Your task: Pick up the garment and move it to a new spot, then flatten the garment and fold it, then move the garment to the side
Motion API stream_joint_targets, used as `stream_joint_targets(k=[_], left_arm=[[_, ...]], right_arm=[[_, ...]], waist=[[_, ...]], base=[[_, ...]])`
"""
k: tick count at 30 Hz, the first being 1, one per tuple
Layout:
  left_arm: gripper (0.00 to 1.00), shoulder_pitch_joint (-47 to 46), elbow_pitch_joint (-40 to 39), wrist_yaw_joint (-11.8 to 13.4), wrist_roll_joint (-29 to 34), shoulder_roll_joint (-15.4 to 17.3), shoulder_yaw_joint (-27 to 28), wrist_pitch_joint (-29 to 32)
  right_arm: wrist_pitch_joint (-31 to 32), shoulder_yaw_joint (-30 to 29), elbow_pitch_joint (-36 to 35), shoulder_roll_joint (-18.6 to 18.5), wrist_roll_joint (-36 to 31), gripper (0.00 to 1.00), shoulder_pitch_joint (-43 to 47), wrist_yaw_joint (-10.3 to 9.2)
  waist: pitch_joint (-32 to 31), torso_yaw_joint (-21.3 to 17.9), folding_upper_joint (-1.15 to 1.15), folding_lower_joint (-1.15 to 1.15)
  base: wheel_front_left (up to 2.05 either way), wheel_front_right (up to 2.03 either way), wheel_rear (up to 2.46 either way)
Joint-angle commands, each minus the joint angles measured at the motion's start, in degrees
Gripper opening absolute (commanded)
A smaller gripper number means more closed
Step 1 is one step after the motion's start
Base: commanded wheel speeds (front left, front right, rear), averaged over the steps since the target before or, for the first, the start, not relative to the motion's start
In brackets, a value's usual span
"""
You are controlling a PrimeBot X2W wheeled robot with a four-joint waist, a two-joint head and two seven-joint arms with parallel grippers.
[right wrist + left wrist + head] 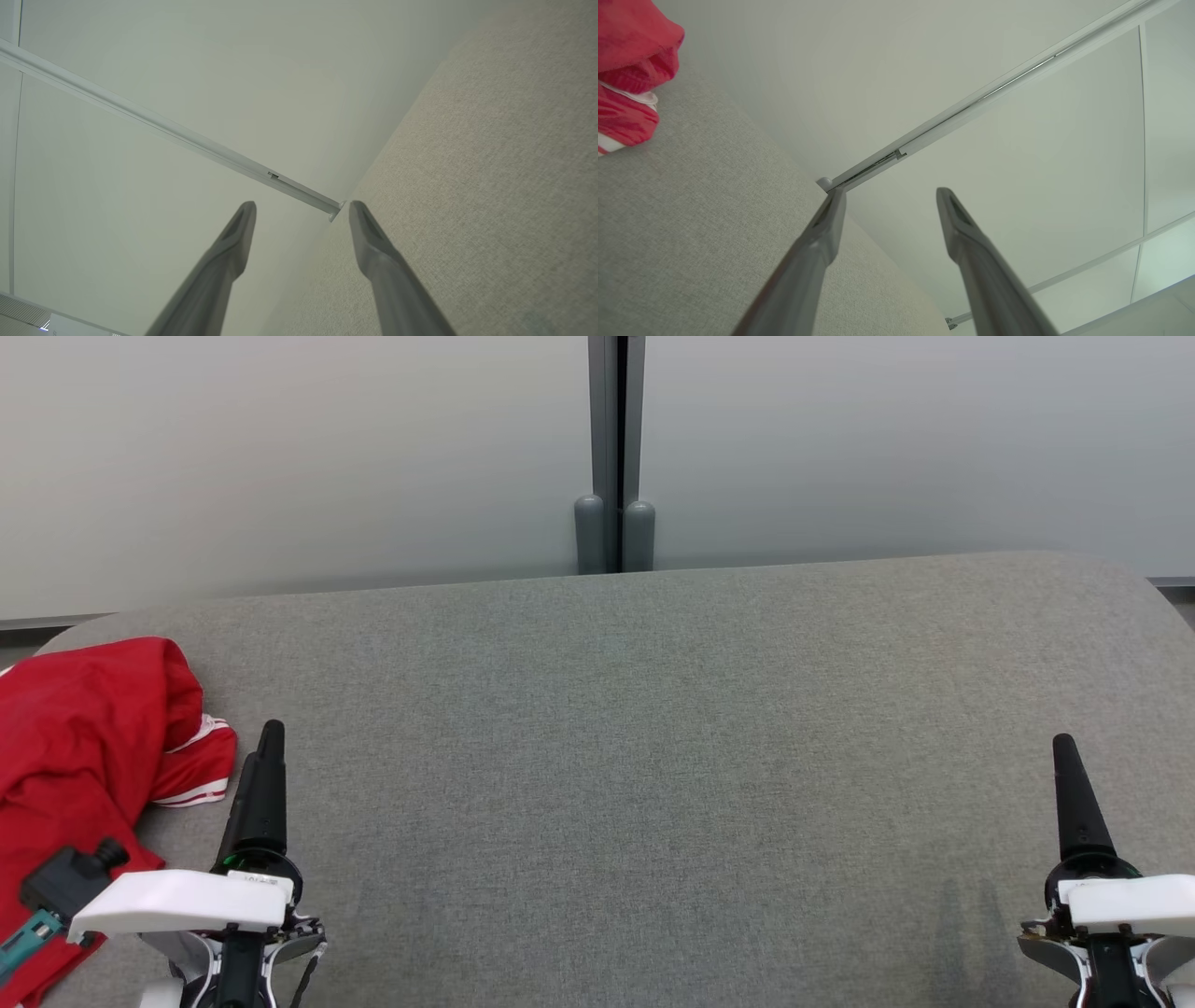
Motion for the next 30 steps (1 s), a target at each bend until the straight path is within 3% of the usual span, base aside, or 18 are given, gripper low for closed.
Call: stream_joint_targets(k=[1, 30], left_arm=[[1.0, -1.6, -1.2, -0.3, 2.9, 0.6, -0.4, -0.7], [1.0, -0.1, -0.6, -0.4, 25.2, 1.8, -3.8, -6.1]], right_arm=[[-0.8, 0.3, -1.4, -0.8, -3.2, 1.0, -0.8, 0.01], [-4.3, 2.4, -0.9, -1.6, -27.4, 1.0, 1.6, 0.01]], waist=[[-0.1, 0.0, 0.0, 0.0], [-1.1, 0.4, 0.0, 0.0]], base=[[0.0, 0.0, 0.0], [0.0, 0.0, 0.0]])
